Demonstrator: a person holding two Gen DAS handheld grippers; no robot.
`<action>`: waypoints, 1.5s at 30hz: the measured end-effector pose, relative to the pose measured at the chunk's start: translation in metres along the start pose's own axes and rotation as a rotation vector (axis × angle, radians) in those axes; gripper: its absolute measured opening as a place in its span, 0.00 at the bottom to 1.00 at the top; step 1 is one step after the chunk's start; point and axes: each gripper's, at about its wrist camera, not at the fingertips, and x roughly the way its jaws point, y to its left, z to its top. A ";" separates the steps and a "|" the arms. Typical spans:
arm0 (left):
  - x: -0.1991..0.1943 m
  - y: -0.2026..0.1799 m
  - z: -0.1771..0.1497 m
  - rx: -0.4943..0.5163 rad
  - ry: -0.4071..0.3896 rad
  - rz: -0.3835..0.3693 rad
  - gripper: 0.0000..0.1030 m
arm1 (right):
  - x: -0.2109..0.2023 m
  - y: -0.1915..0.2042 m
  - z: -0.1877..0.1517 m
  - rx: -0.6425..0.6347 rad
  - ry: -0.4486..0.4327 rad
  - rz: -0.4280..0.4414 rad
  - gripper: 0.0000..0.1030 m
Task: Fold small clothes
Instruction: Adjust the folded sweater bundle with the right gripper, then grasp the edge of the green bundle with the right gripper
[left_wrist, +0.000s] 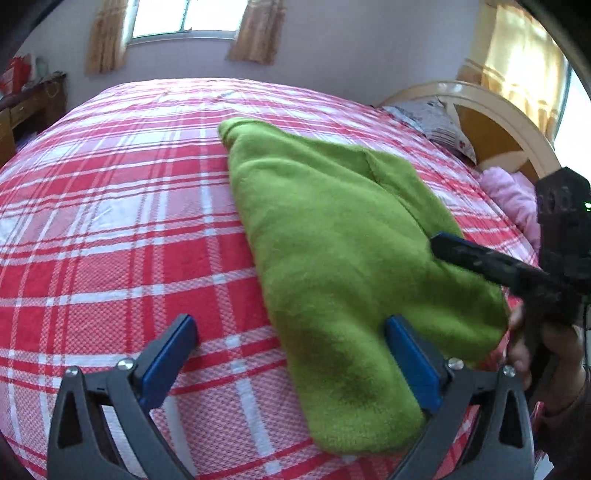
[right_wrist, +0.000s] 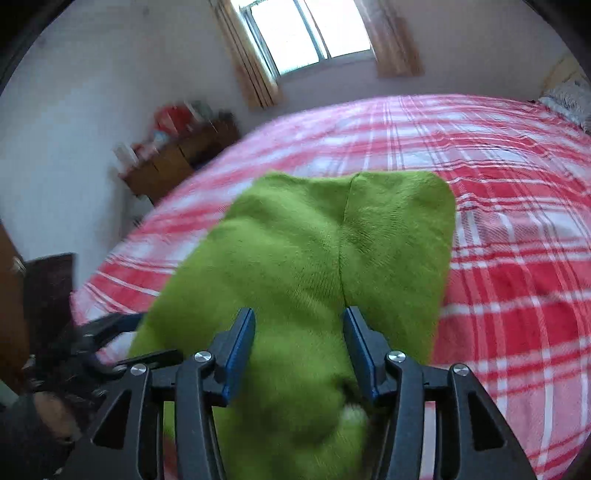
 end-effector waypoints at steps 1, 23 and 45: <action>0.000 0.000 0.000 -0.002 0.000 0.003 1.00 | -0.013 -0.001 -0.001 0.017 -0.045 -0.014 0.50; -0.007 0.027 -0.002 -0.155 -0.040 -0.083 1.00 | -0.015 -0.078 0.008 0.351 -0.022 0.062 0.61; 0.011 0.003 0.000 -0.009 0.036 0.066 1.00 | 0.069 -0.116 0.058 0.422 0.063 0.086 0.63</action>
